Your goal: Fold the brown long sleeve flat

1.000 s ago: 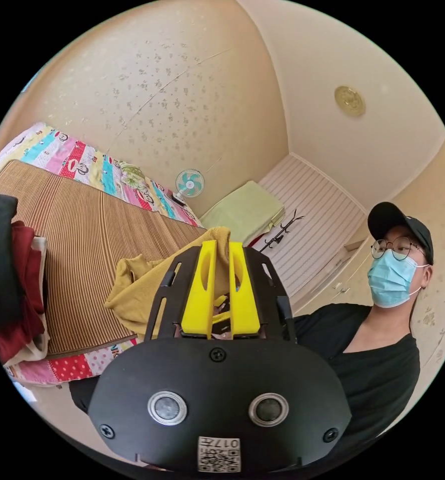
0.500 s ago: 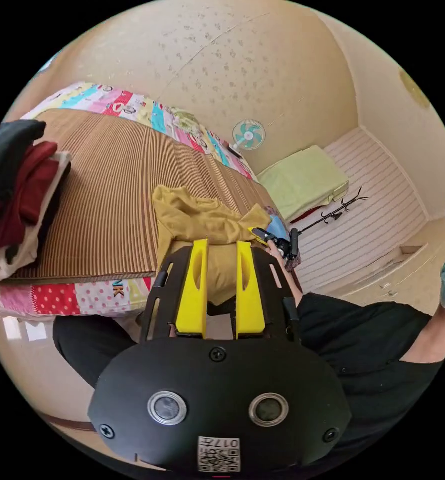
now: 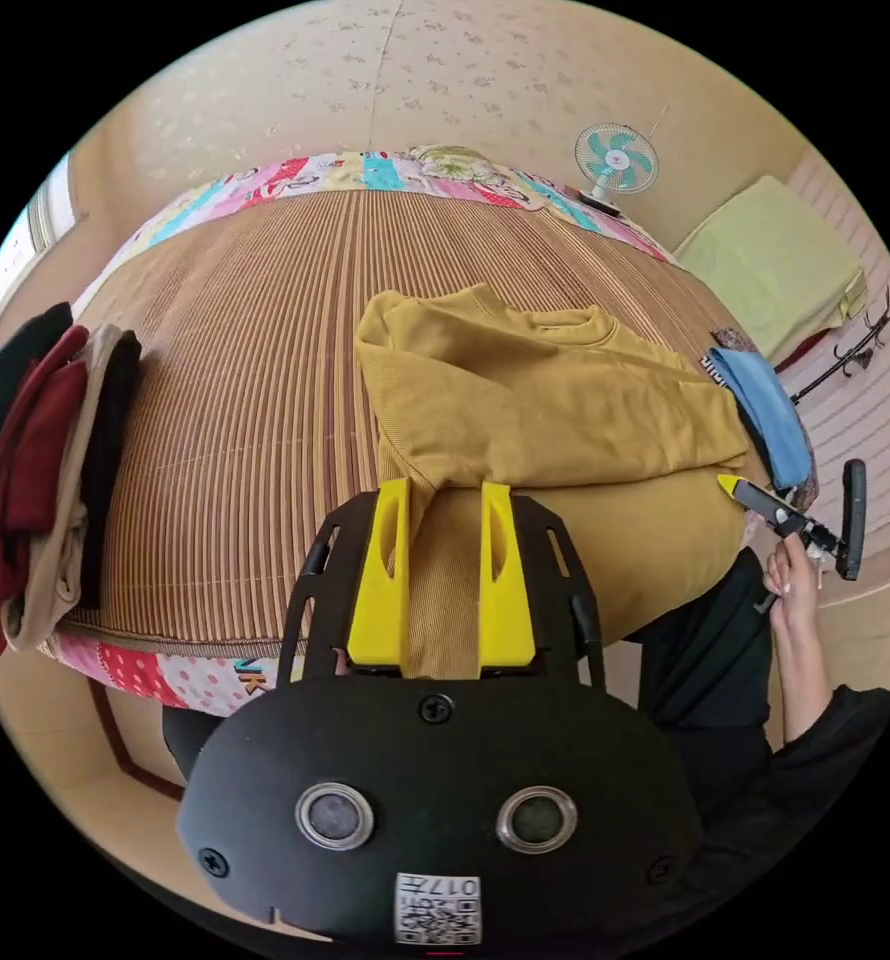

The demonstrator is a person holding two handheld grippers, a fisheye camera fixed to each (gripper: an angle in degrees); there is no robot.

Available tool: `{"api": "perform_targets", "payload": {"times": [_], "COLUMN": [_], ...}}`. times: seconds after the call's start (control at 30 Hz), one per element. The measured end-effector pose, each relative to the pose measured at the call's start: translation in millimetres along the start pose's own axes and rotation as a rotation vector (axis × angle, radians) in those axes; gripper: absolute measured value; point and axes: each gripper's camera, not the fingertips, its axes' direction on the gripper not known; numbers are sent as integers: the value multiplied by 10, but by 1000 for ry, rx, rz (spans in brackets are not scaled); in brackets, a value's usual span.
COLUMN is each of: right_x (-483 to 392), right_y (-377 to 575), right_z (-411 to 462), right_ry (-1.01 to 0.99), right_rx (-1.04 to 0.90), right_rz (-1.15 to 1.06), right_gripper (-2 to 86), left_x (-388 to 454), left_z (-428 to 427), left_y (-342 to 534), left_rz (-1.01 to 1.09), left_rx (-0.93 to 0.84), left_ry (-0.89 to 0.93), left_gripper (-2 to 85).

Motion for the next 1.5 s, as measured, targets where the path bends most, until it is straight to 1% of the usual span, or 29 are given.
{"api": "perform_targets", "payload": {"times": [0.03, 0.1, 0.17, 0.23, 0.37, 0.43, 0.47, 0.5, 0.53, 0.57, 0.63, 0.67, 0.73, 0.8, 0.9, 0.97, 1.03, 1.1, 1.17, 1.23, 1.27, 1.33, 1.37, 1.4, 1.43, 1.47, 1.5], "right_x": [-218, -496, -671, -696, -545, -481, -448, -378, -341, -336, -280, -248, -77, 123, 428, 527, 601, 631, 649, 694, 711, 803, 833, 907, 986, 1025, 1101], "right_y": [-73, -282, -616, -1165, -2054, -2558, -2652, -2779, -2787, -2745, -2338, -2187, -1493, -982, -256, 102, 440, 600, 683, 729, 744, 829, 853, 906, 963, 996, 1070], "right_z": [85, 229, 395, 571, 931, 1123, 1115, 966, 683, 522, -49, -157, -439, -489, -407, -370, -346, -358, -382, -382, -406, -646, -728, -926, -1158, -1288, -1564], "right_ry": [97, 195, 259, 229, 121, 103, 97, 84, 55, 30, -78, -92, -98, -75, -76, -96, -114, -149, -143, -173, -190, -280, -307, -388, -509, -577, -692], "right_rx": [-8, -45, -125, -214, -214, -216, -223, -181, -78, -21, 125, 148, 199, 163, 58, 25, 11, 23, 30, -2, 4, 79, 98, 132, 173, 201, 268], "right_rz": [-82, -197, -246, -203, -131, -131, -113, -63, -39, -47, -92, -96, -127, -91, -22, -3, 31, 45, 71, 121, 126, 111, 103, 83, 55, 40, 19], "right_gripper": [101, 74, 51, 34, 25, 26, 27, 27, 26, 26, 26, 27, 40, 53, 78, 88, 93, 92, 83, 57, 51, 40, 39, 36, 35, 34, 33], "left_x": [123, 224, 200, 70, -219, -473, -552, -717, -859, -912, -1048, -1063, -1126, -1195, -1289, -1293, -1272, -1270, -1311, -1397, -1431, -1606, -1656, -1756, -1843, -1884, -1956], "left_z": [65, 168, 265, 421, 719, 781, 745, 595, 360, 233, -158, -216, -301, -256, -89, -30, 2, 23, 23, 116, 138, 82, 26, -125, -309, -408, -620], "left_y": [-25, -157, -403, -831, -1562, -2011, -2090, -2187, -2192, -2158, -1840, -1728, -1203, -758, -91, 225, 522, 688, 808, 866, 879, 932, 950, 989, 1025, 1045, 1092], "left_rz": [38, 103, 107, 108, 82, 21, -3, -65, -105, -107, -77, -56, -17, -31, -124, -175, -220, -257, -307, -351, -366, -389, -384, -364, -321, -298, -257], "left_rx": [-12, -39, -95, -160, -200, -156, -129, -63, 26, 74, 192, 198, 157, 95, -19, -58, -83, -68, -30, -49, -56, -26, -2, 58, 119, 146, 200], "left_ry": [-107, -161, -150, -107, -50, -27, -12, 18, 59, 81, 146, 159, 193, 259, 383, 402, 377, 392, 414, 493, 518, 631, 659, 725, 803, 844, 899], "left_gripper": [70, 53, 50, 48, 47, 48, 48, 47, 41, 38, 44, 48, 72, 91, 114, 126, 130, 126, 113, 72, 65, 52, 52, 51, 51, 50, 50]}}
